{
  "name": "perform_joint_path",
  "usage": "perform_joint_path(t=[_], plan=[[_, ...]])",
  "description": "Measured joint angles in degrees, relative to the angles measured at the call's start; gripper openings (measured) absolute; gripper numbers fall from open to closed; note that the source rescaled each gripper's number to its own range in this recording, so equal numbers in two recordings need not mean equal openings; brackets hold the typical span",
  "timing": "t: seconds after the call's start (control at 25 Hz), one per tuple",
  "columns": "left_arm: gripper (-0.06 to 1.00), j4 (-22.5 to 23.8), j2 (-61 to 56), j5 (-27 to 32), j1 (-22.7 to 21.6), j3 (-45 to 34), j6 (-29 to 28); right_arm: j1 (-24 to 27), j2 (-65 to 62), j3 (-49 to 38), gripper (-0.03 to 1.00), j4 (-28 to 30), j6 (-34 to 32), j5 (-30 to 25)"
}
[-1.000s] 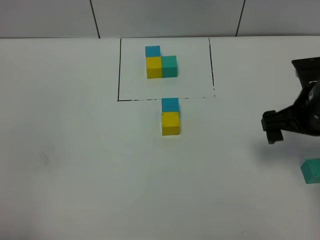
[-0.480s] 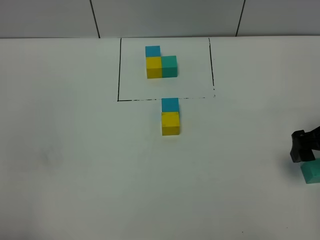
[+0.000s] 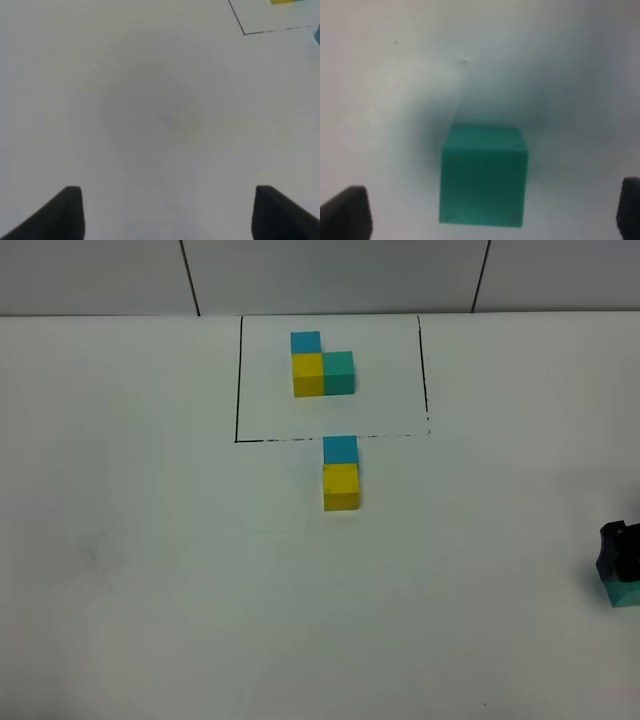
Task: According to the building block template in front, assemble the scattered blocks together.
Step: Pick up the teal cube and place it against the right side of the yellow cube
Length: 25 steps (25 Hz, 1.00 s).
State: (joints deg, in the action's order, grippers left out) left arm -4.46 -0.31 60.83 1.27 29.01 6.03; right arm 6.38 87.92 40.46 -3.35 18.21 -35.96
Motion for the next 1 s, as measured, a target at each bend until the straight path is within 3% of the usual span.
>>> perform_joint_path(t=[0.56, 1.0], plan=[[0.58, 0.0, 0.0, 0.0, 0.0, 0.0, 0.0, 0.4, 10.2, 0.0, 0.98, -0.7, -1.0, 4.6], [0.58, 0.0, 0.0, 0.0, 0.0, 0.0, 0.0, 0.4, 10.4, 0.0, 0.71, -0.7, -1.2, 3.3]])
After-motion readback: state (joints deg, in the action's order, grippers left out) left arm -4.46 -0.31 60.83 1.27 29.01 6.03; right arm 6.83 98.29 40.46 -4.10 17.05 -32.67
